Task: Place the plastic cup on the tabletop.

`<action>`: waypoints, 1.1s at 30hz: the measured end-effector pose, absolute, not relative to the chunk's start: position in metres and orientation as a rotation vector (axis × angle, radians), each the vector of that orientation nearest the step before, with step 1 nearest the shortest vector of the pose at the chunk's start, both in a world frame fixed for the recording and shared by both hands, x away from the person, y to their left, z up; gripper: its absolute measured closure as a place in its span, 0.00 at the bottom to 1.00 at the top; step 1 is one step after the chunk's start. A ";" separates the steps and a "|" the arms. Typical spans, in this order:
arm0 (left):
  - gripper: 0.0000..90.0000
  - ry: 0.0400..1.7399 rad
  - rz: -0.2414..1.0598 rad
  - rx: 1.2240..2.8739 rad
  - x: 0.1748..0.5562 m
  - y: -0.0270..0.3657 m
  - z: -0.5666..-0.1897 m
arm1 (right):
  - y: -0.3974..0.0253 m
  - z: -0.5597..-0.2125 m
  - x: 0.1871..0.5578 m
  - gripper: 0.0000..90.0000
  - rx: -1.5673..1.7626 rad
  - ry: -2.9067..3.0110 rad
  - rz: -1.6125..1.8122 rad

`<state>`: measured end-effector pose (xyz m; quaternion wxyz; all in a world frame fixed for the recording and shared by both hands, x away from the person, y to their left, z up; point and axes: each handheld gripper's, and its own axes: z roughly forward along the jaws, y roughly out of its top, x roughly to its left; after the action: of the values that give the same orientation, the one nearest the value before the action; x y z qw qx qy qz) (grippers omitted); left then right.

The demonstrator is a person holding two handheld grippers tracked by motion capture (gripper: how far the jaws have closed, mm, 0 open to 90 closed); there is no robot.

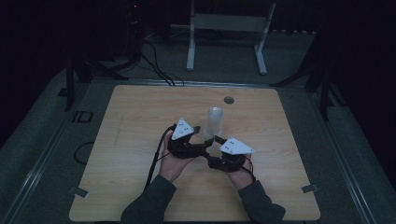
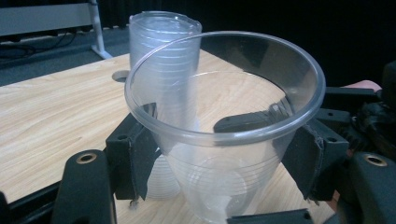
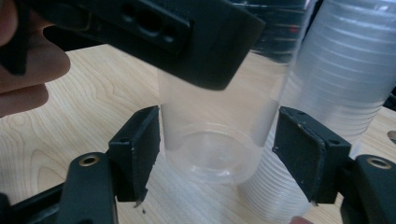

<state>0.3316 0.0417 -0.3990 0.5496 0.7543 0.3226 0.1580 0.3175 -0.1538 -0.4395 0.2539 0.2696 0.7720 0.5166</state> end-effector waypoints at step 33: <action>0.31 0.754 0.312 1.638 0.331 0.046 -0.402 | -0.154 -0.444 0.317 0.44 0.759 2.111 1.479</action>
<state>0.3313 0.0459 -0.4022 0.6098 0.7093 0.3267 0.1353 0.3165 -0.1536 -0.4442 0.2254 0.2751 0.7654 0.5364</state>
